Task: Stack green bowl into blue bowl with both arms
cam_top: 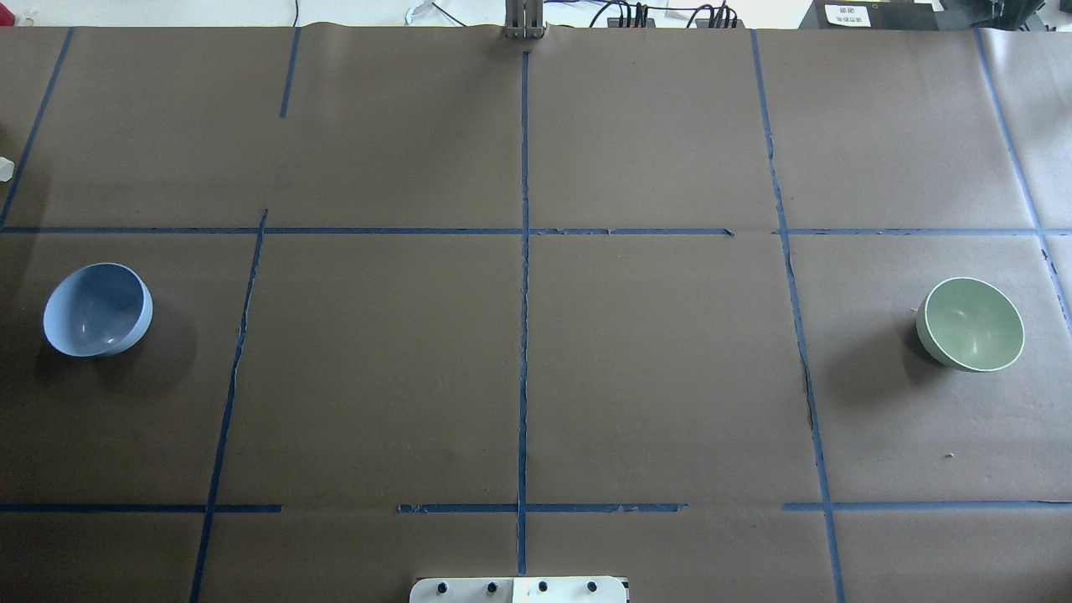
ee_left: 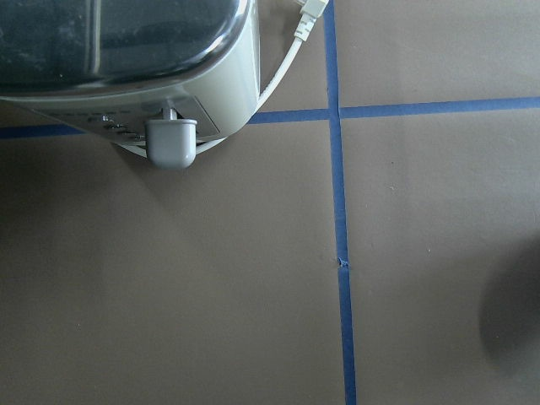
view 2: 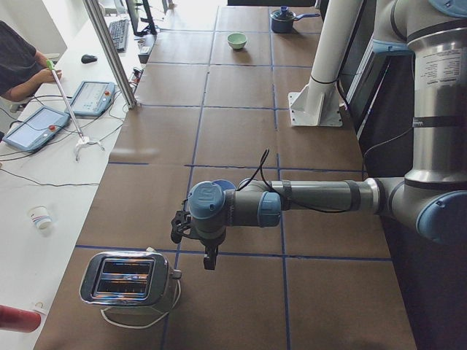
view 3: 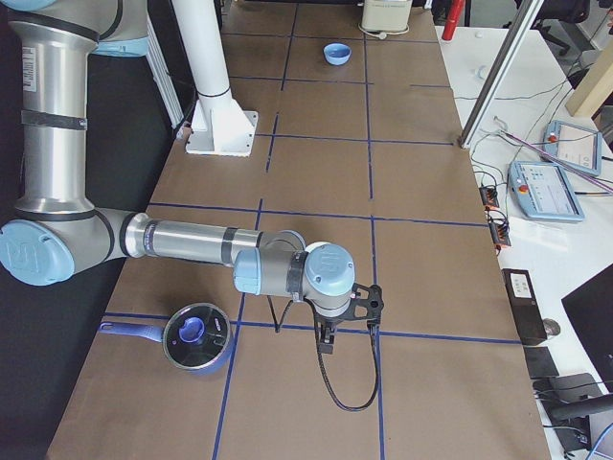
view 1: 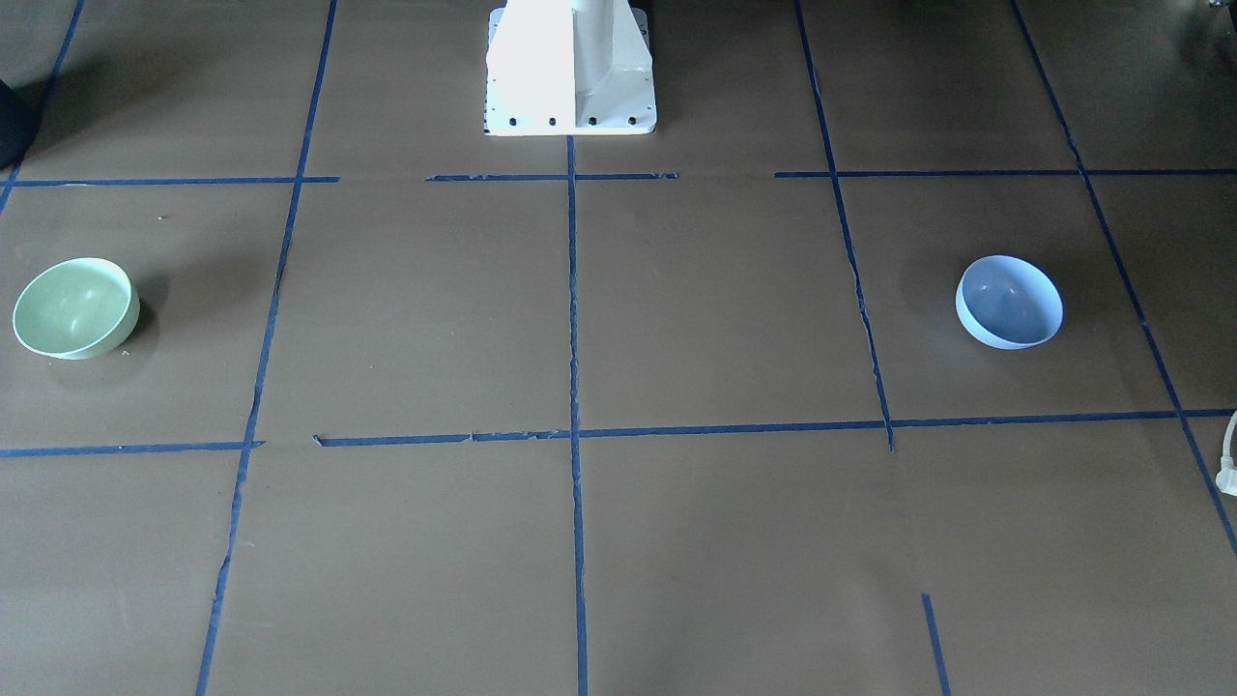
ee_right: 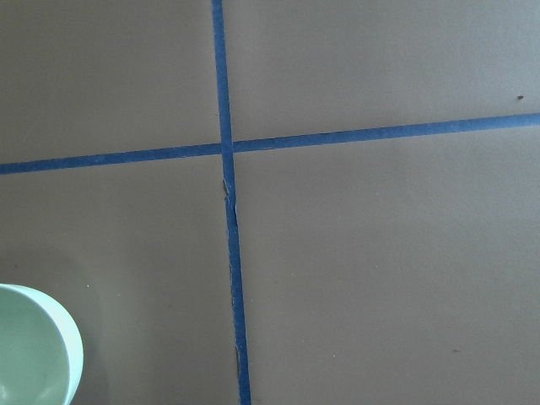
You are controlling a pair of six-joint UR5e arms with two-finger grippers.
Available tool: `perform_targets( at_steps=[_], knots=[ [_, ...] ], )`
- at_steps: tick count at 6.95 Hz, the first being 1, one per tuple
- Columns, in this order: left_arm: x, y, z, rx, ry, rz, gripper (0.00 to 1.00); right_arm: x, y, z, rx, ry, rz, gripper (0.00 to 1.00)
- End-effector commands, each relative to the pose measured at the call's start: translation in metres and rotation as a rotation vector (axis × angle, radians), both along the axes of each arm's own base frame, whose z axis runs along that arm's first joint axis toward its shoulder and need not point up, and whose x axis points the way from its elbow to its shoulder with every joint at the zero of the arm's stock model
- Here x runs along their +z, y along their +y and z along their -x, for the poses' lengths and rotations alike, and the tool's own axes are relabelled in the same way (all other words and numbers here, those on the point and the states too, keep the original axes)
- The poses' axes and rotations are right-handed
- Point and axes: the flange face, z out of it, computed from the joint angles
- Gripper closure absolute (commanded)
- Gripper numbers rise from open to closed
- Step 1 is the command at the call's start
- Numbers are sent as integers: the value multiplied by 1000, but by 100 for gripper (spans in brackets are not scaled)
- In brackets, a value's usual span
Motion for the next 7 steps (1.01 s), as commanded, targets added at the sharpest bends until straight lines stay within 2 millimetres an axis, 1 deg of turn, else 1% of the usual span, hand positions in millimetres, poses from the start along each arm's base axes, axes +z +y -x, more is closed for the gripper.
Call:
perform_targets(
  at_steps=[1,7],
  knots=[
    [0,0,0,0,0,-1,0,0,-1,0,2,-1,0,0],
    [-5,-3,-2,-4,0,-14,0,1,0,0,2,1,-24,0]
  ],
)
